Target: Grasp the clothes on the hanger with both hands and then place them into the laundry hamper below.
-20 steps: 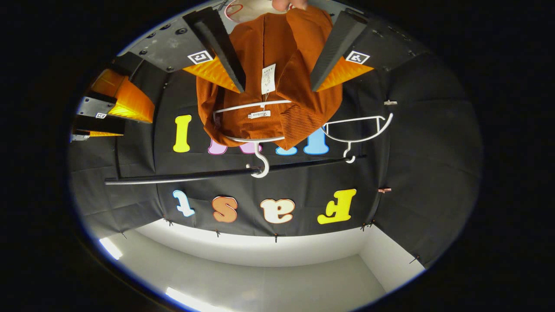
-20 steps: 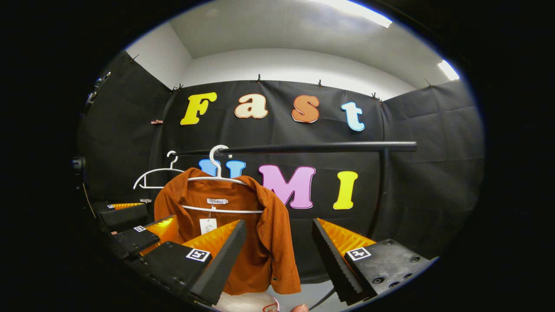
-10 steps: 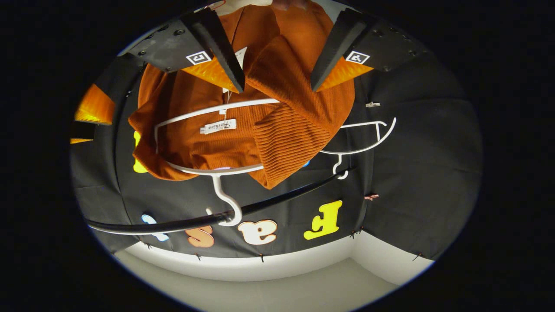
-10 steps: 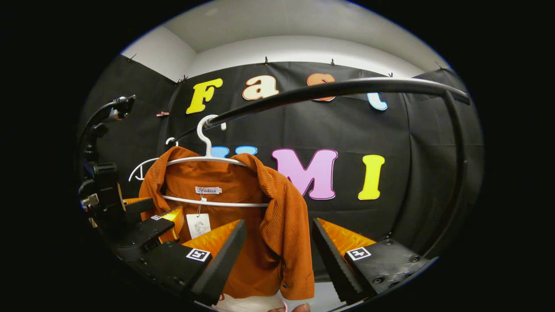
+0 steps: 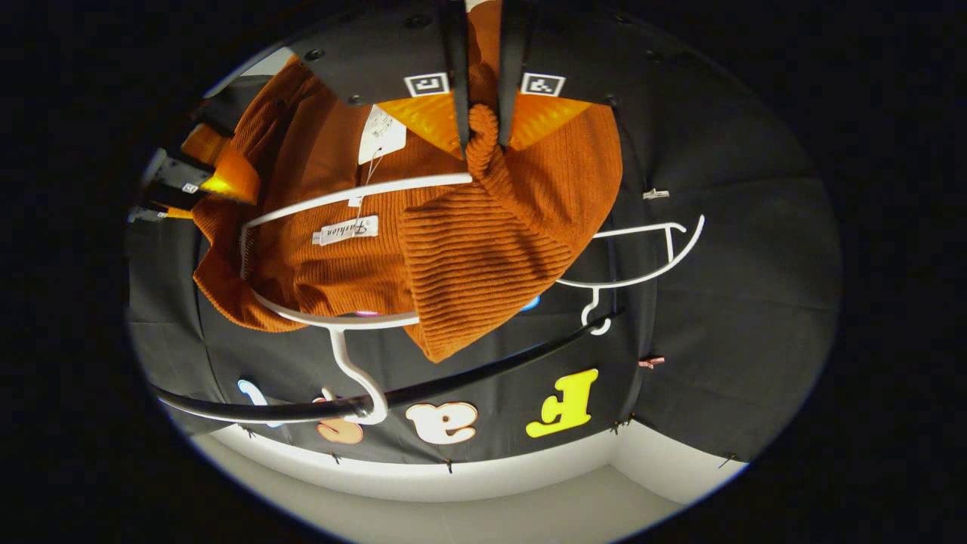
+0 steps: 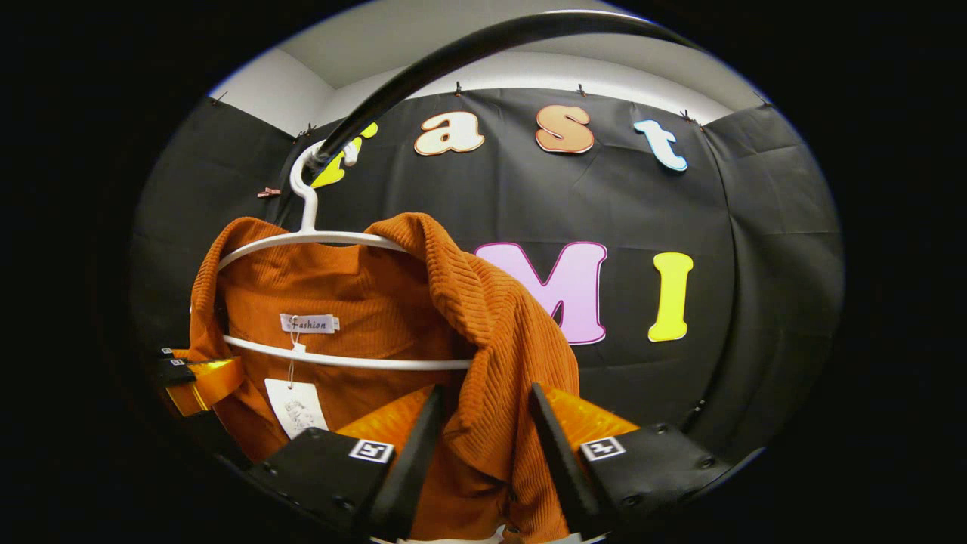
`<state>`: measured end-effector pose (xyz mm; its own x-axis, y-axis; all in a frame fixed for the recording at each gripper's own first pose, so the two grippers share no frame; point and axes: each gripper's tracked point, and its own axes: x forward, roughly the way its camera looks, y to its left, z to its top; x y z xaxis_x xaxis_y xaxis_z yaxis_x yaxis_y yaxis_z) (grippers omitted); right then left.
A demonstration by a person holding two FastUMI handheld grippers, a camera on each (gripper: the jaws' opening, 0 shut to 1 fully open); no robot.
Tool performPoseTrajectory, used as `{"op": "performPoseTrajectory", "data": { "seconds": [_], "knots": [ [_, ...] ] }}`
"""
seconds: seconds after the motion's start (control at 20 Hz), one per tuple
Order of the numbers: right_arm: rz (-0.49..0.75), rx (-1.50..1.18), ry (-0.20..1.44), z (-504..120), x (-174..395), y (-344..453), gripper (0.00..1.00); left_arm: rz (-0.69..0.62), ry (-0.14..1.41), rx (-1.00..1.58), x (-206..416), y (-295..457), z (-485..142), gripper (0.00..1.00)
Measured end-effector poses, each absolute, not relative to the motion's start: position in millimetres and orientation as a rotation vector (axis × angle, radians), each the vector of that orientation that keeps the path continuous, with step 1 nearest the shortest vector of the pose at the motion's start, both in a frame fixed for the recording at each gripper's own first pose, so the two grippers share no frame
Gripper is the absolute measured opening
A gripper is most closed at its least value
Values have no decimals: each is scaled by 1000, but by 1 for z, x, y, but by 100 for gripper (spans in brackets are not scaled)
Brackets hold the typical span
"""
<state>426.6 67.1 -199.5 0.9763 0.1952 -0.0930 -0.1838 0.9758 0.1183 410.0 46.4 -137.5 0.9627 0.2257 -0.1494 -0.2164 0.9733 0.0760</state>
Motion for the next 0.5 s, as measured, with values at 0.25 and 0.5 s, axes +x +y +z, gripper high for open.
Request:
{"op": "performPoseTrajectory", "data": {
  "seconds": [0.25,0.5],
  "knots": [
    [298,247,203,-209,441,79,10,174,166,27,409,47,-137,7],
    [436,371,350,-218,434,91,5,119,216,-13,408,48,-135,5]
  ]
}}
